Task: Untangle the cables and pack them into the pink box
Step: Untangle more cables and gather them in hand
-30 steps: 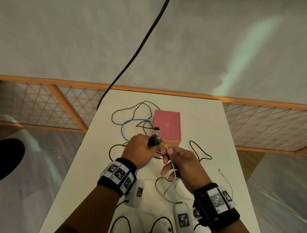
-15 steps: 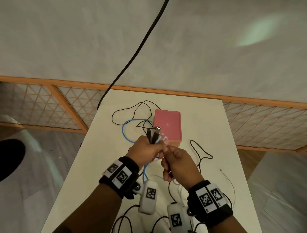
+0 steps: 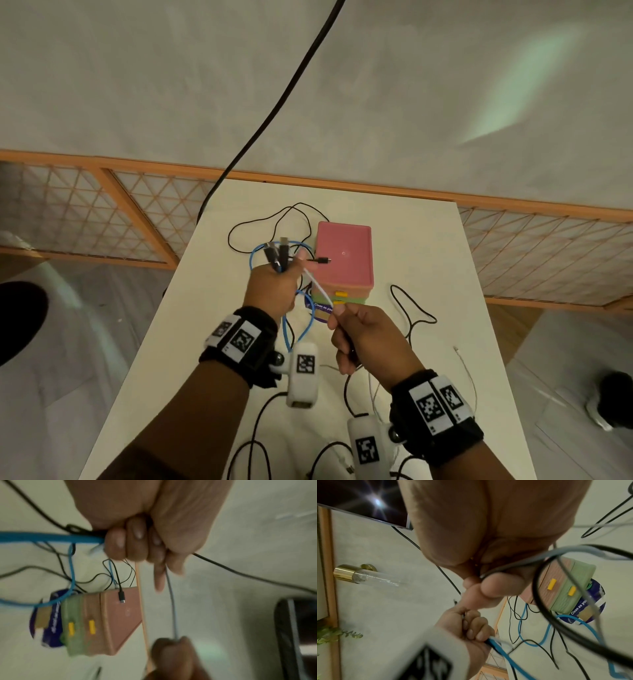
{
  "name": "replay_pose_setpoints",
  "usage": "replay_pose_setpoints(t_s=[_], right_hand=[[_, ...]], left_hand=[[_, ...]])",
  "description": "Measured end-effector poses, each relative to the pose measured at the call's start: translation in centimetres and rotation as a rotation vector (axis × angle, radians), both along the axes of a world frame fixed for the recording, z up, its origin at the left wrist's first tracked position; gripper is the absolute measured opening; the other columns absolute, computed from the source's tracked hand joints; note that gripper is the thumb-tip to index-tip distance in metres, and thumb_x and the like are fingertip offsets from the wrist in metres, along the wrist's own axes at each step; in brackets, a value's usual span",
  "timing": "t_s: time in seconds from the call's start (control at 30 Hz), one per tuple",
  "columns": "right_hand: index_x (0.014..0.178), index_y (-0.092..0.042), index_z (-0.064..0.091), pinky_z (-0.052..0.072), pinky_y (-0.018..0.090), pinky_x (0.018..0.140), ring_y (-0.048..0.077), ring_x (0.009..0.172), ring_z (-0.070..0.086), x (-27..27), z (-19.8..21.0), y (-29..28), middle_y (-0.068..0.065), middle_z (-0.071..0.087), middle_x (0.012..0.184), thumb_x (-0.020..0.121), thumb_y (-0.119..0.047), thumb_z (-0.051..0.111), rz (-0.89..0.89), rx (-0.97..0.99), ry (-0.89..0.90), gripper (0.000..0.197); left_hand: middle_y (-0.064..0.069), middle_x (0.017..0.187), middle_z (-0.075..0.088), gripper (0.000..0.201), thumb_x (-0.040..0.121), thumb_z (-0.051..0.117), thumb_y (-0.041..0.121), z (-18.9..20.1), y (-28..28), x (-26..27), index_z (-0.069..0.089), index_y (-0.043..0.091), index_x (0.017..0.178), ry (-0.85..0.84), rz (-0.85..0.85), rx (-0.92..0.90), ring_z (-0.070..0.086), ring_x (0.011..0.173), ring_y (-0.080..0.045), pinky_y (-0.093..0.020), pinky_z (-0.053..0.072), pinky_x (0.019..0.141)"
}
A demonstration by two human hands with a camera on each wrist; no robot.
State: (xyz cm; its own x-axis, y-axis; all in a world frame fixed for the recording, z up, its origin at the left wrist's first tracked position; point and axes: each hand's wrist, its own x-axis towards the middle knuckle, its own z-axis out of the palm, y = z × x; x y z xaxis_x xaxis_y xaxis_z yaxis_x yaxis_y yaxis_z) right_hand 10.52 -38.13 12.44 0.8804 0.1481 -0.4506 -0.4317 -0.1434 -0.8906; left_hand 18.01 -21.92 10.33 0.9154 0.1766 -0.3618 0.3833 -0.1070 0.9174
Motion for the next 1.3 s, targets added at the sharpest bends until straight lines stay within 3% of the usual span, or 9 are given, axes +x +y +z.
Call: replay_pose_setpoints(t_s=[0.1,0.27,0.43,0.57,0.73,0.87,1.03,1.17,1.3], right_hand=[[0.086,-0.009,0.061,0.040,0.023,0.043,0.021,0.038,0.052,0.3,-0.3,0.0,0.003,0.048,0.054,0.108,-0.028,0.042,-0.033,0.008,-0.022,0.034],[0.082,-0.011,0.060,0.040,0.023,0.044,0.019,0.039,0.052,0.0,-0.3,0.1,0.001,0.048,0.053,0.108,-0.026,0.042,0.034,0.000,0.017,0.035],[0.088,-0.011,0.062,0.040,0.023,0.043,0.020,0.043,0.054,0.0,-0.4,0.0,0.000,0.049,0.055,0.107,-0.030,0.043,0.013,-0.016,0.006,0.034],[0.086,-0.013,0.061,0.042,0.022,0.043,0.021,0.044,0.055,-0.4,-0.3,-0.2,0.001,0.049,0.055,0.107,-0.032,0.043,0.072,-0.003,0.054,0.033],[0.088,-0.013,0.062,0.042,0.022,0.044,0.021,0.044,0.055,-0.3,-0.7,-0.5,0.002,0.049,0.055,0.107,-0.033,0.044,0.023,0.006,0.026,0.033],[0.083,-0.016,0.060,0.042,0.023,0.045,0.020,0.044,0.055,-0.4,-0.6,-0.5,0.002,0.049,0.056,0.107,-0.032,0.043,0.058,0.038,0.040,0.034],[0.090,-0.014,0.062,0.047,0.024,0.047,0.022,0.048,0.058,-0.6,-0.8,-0.6,0.002,0.049,0.058,0.107,-0.034,0.043,0.057,0.055,0.053,0.033],[0.087,-0.016,0.061,0.050,0.025,0.051,0.022,0.053,0.061,-1.5,-1.2,-1.0,0.006,0.049,0.060,0.106,-0.038,0.044,0.096,0.082,0.097,0.034],[0.086,-0.017,0.060,0.051,0.028,0.052,0.023,0.052,0.061,-1.3,-1.0,-1.2,0.003,0.048,0.059,0.106,-0.039,0.045,0.040,0.093,0.066,0.033]], left_hand=[[0.005,0.045,0.042,0.047,0.091,0.073,0.050,0.7,-0.8,-2.5,0.068,0.013,0.062,-0.021,-0.394,0.049,0.033,0.039,-0.013,-0.024,0.028,0.047],[0.009,0.035,0.033,0.051,0.092,0.074,0.043,-0.8,-0.6,-0.3,0.071,-0.003,0.072,-0.018,0.098,0.032,0.029,0.033,-0.012,-0.029,0.031,0.050],[0.009,0.040,0.047,0.042,0.094,0.075,0.026,1.0,-1.3,-2.7,0.062,0.007,0.059,-0.118,-0.349,0.058,0.039,0.034,-0.005,-0.017,0.033,0.045],[0.010,0.038,0.031,0.046,0.089,0.078,0.038,-0.2,0.0,0.6,0.075,-0.007,0.086,-0.070,0.103,0.020,0.027,0.035,-0.013,-0.025,0.028,0.045],[0.010,0.037,0.040,0.050,0.089,0.078,0.036,0.6,-0.9,-2.9,0.062,0.023,0.044,-0.021,-0.375,0.072,0.036,0.039,-0.010,-0.025,0.032,0.049],[0.010,0.039,0.031,0.039,0.087,0.080,0.035,-0.6,-0.9,-1.1,0.070,0.007,0.062,-0.045,0.054,0.019,0.026,0.037,-0.013,-0.027,0.028,0.047],[0.009,0.041,0.037,0.047,0.084,0.082,0.045,-0.4,-1.0,-3.1,0.058,0.014,0.058,-0.048,-0.315,0.069,0.033,0.039,-0.014,-0.027,0.030,0.049],[0.007,0.042,0.030,0.039,0.086,0.080,0.044,0.0,0.6,0.1,0.079,0.005,0.079,-0.065,0.157,-0.035,0.025,0.036,-0.013,-0.025,0.027,0.045],[0.005,0.047,0.033,0.055,0.070,0.080,0.062,0.0,0.3,-2.2,0.070,0.008,0.080,0.033,-0.331,-0.028,0.029,0.041,-0.015,-0.025,0.027,0.045]])
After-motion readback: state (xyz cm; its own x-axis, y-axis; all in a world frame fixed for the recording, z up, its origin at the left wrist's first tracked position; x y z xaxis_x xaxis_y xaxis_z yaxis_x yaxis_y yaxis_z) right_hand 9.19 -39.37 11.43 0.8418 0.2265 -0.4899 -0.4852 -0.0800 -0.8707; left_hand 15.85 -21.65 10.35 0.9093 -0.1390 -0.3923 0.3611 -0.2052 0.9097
